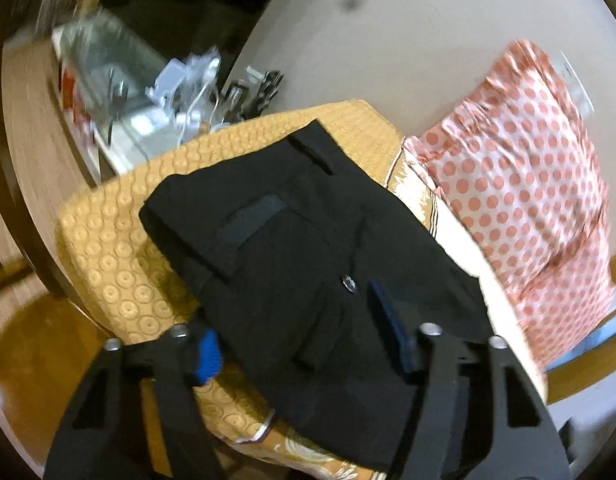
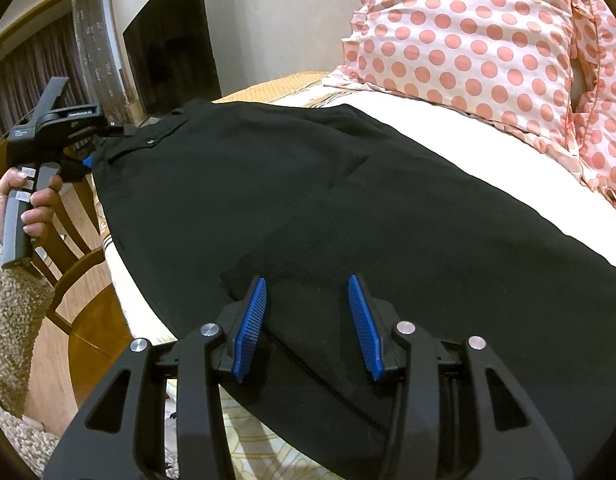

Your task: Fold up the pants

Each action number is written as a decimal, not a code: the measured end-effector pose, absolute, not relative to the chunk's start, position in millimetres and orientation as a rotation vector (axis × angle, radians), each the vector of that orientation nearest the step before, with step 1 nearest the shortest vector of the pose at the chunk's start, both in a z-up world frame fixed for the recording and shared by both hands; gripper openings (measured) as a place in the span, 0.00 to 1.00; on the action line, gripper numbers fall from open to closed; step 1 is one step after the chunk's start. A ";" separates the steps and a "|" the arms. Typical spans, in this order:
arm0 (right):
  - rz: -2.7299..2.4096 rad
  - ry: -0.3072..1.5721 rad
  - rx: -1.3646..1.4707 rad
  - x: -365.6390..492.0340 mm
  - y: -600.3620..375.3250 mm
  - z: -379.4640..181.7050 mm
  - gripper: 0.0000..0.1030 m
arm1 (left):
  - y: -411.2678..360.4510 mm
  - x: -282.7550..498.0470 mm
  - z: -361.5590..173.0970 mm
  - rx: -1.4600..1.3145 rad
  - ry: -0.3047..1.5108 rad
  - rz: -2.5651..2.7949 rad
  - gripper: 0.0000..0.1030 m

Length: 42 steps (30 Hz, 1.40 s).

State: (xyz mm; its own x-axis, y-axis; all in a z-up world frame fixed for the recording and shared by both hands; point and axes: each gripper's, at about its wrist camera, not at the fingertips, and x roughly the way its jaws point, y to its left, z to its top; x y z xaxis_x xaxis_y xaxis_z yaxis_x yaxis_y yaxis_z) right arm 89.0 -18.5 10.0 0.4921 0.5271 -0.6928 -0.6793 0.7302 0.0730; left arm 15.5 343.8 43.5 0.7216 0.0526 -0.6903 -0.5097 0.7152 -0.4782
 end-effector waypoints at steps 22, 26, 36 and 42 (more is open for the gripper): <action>0.749 0.740 -0.150 87.6 -30.8 11.2 0.45 | 284.7 42.2 90.1 -0.219 0.732 0.463 0.15; 0.716 0.690 -0.081 85.7 -57.1 21.6 0.57 | 256.1 47.0 118.5 -0.135 0.680 0.424 0.11; 0.543 0.638 0.067 89.5 -146.4 35.1 0.61 | 126.1 66.9 173.6 0.036 0.563 0.161 0.08; 0.425 0.607 0.190 80.8 -213.6 41.8 0.65 | 12.1 82.2 182.1 0.121 0.518 -0.097 0.06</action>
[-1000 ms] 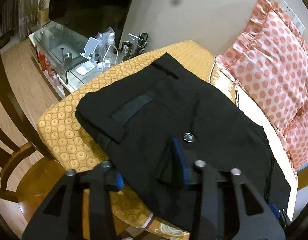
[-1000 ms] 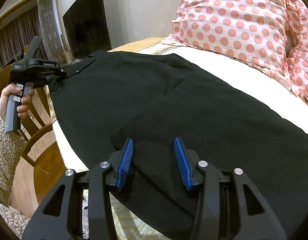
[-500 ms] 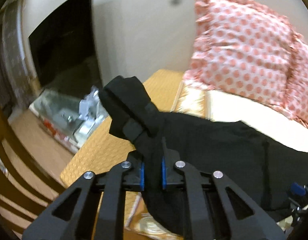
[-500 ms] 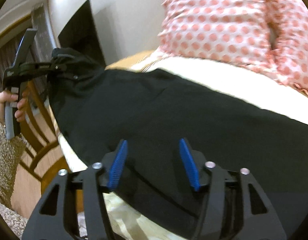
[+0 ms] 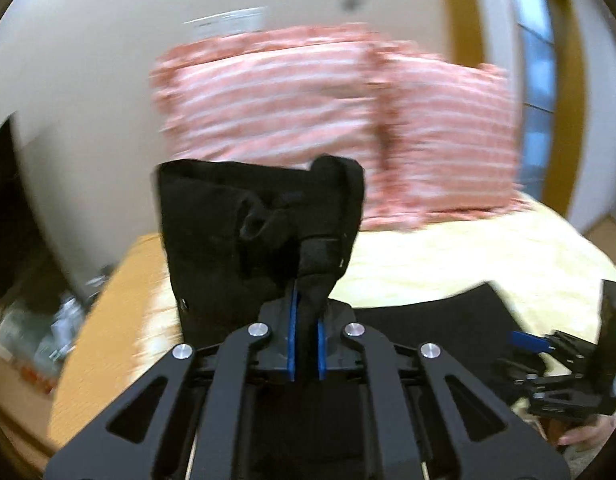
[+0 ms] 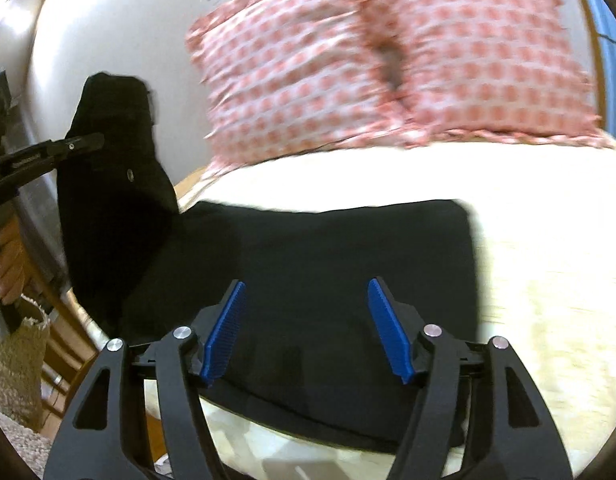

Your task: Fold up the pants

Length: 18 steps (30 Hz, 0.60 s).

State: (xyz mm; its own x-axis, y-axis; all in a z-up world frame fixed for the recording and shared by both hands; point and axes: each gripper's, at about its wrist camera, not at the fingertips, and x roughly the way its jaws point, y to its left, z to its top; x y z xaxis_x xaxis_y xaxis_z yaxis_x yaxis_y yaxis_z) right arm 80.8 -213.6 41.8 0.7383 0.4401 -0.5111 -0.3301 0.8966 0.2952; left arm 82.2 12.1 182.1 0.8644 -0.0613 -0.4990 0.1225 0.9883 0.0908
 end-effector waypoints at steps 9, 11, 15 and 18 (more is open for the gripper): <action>0.266 0.612 0.273 59.9 -283.4 29.2 0.66 | -137.2 92.3 107.0 0.218 0.661 -0.431 0.05; 0.245 0.616 0.290 56.9 -296.1 25.4 0.66 | -150.4 87.7 91.4 0.273 0.670 -0.419 0.05; 0.226 0.616 0.316 54.3 -310.5 21.9 0.66 | -151.8 87.7 105.5 0.241 0.621 -0.374 0.05; 0.224 0.605 0.325 54.1 -315.5 22.2 0.66 | -158.3 82.9 105.9 0.267 0.582 -0.346 0.05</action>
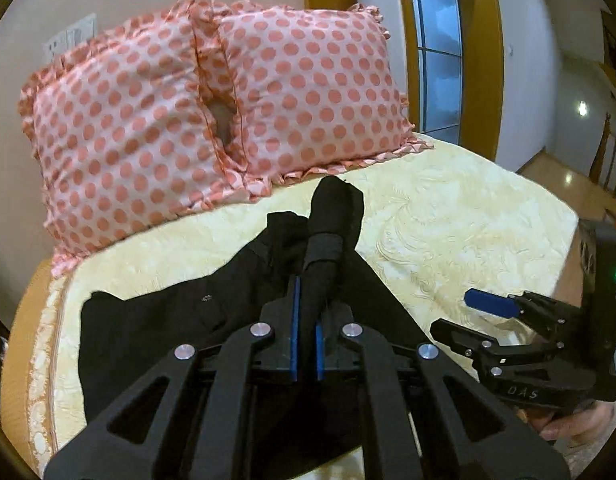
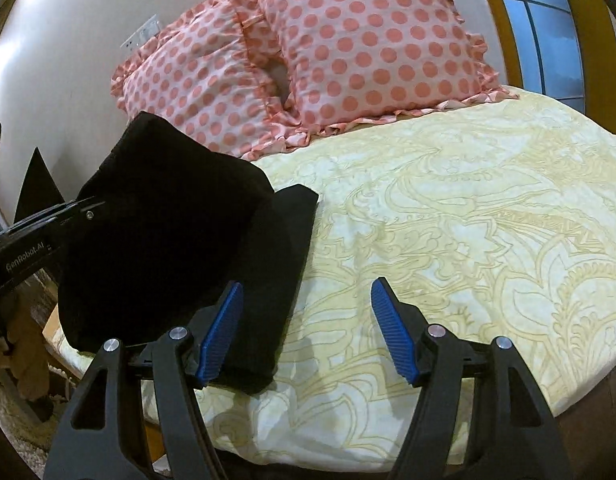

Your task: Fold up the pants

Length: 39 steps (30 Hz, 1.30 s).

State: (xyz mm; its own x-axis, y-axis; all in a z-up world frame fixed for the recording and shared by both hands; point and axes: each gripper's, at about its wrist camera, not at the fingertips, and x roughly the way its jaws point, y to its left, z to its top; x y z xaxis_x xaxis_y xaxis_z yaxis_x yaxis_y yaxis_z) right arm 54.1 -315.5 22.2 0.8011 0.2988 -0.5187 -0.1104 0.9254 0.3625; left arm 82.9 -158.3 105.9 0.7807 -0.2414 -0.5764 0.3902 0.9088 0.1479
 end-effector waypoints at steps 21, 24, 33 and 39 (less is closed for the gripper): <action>0.462 0.649 0.415 97.7 -321.9 63.8 0.66 | -175.4 -15.8 28.4 0.563 0.425 -0.441 0.85; 0.492 0.695 0.346 126.6 -302.4 70.5 0.66 | -155.1 -26.9 40.8 0.571 0.401 -0.411 0.88; 0.468 0.884 0.148 183.4 -246.7 42.9 0.56 | -63.9 31.8 54.2 0.297 0.584 -0.160 0.93; 0.502 0.906 0.084 172.1 -239.5 35.8 0.36 | -37.2 47.3 47.0 0.223 0.638 -0.119 0.93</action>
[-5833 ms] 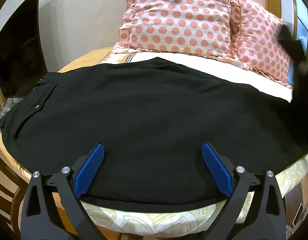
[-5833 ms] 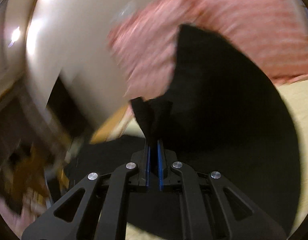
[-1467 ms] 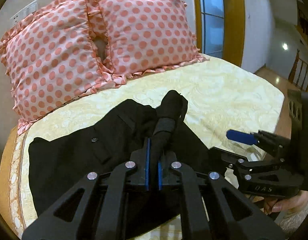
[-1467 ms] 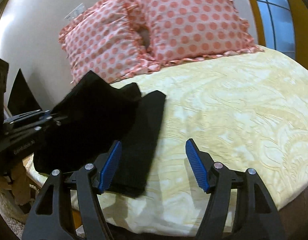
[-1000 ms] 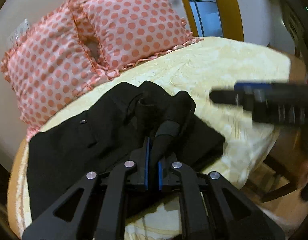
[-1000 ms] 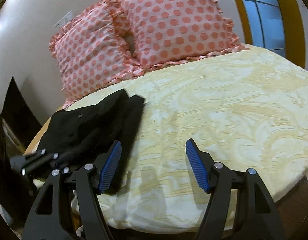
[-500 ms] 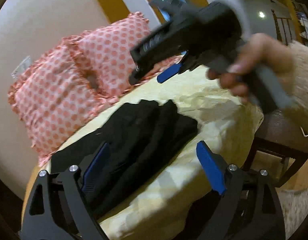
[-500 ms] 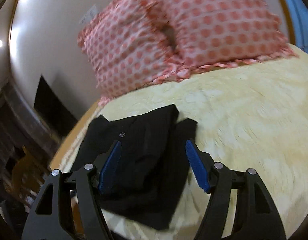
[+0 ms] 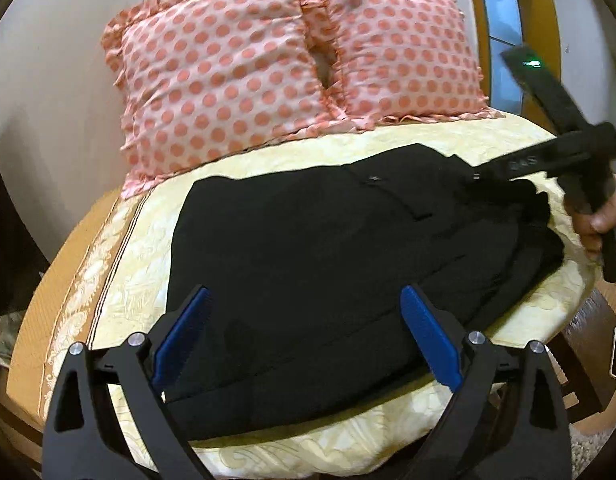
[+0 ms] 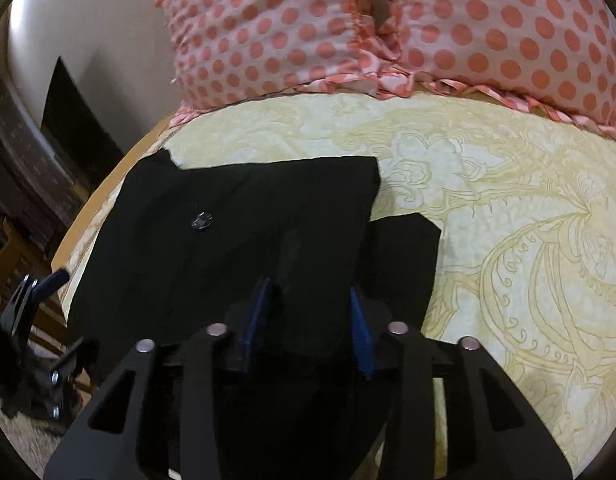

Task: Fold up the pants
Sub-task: 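Open the left gripper and release the folded trousers onto the bed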

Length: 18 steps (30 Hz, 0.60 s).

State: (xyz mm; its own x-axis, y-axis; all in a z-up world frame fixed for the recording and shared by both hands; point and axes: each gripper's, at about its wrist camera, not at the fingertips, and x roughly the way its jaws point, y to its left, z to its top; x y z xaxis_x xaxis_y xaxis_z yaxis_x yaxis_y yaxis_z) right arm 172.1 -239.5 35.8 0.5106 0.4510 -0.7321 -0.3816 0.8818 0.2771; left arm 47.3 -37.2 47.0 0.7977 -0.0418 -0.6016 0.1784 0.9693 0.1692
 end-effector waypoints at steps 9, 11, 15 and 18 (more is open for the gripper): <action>0.551 0.918 0.155 184.9 -243.5 31.7 0.25 | -30.4 52.0 42.0 0.207 0.651 -0.117 0.93; 0.545 0.881 0.165 178.1 -245.6 38.3 0.15 | -27.8 54.2 41.0 0.205 0.653 -0.105 0.93; 0.540 0.806 0.263 170.4 -263.5 59.4 0.11 | -20.6 57.8 42.8 0.183 0.658 -0.074 0.93; 0.498 0.761 0.266 155.0 -272.3 70.0 0.11 | -14.9 58.5 44.5 0.170 0.657 -0.053 0.93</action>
State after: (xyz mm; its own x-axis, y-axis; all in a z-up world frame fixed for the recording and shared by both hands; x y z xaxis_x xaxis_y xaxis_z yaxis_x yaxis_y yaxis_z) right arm 155.0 -272.3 70.0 0.6166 0.5204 -0.5908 -0.3328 0.8523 0.4035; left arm 58.5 -14.9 44.5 0.7909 0.0048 -0.6120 0.1025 0.9848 0.1403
